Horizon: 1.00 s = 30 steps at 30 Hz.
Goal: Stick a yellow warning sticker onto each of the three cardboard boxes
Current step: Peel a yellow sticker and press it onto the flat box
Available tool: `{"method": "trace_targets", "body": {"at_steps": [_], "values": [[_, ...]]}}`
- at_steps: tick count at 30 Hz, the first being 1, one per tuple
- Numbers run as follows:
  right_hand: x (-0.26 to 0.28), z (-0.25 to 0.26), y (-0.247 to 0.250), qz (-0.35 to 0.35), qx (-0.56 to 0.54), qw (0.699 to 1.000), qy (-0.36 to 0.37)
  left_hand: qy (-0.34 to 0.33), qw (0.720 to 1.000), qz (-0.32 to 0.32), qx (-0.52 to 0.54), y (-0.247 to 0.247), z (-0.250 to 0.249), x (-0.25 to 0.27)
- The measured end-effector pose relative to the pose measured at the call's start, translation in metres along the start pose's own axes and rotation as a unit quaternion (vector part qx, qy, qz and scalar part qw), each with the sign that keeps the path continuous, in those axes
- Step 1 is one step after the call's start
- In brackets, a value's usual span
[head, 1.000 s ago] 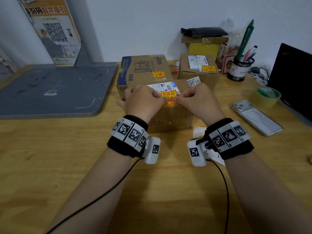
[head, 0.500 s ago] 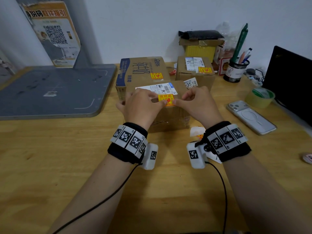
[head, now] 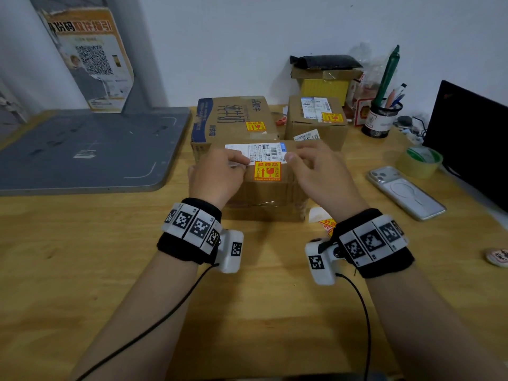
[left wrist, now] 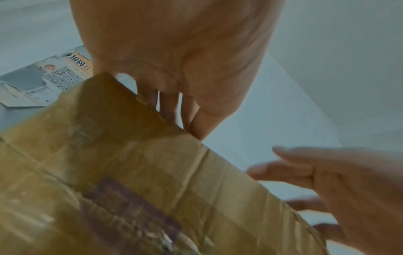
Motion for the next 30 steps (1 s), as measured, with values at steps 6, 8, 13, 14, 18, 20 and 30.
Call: {"method": "trace_targets", "body": {"at_steps": [6,8,13,14,18,20,30], "values": [[0.011,0.023,-0.007,0.076,0.027,0.99,0.116,-0.007,0.998,0.018,0.058,0.0,0.013,-0.002],[0.011,0.021,-0.013,0.087,0.063,0.986,0.126,-0.013,0.997,0.024,0.071,0.0,0.016,-0.003],[0.002,0.022,-0.019,0.068,0.149,0.979,0.122,-0.018,0.996,0.02,0.084,0.0,0.02,-0.003],[-0.001,0.023,-0.019,0.075,0.162,0.977,0.116,-0.017,0.996,0.019,0.086,0.0,0.02,-0.003],[-0.011,0.024,-0.023,0.086,0.191,0.972,0.103,-0.014,0.996,0.023,0.084,-0.001,0.019,-0.003],[-0.011,0.024,-0.023,0.072,0.179,0.975,0.111,-0.011,0.996,0.027,0.085,0.0,0.019,-0.004],[-0.004,0.017,-0.018,0.059,0.183,0.976,0.098,-0.01,0.995,0.03,0.091,0.001,0.018,-0.004]]}}
Point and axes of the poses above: each hand's wrist, its own x-axis away from the middle knuckle, its own y-axis out of the back of the hand, z = x × y, the point moved 1 cm from there along -x, towards the middle knuckle, and after that the axes turned 15 degrees about x, right-handed, at the moved point
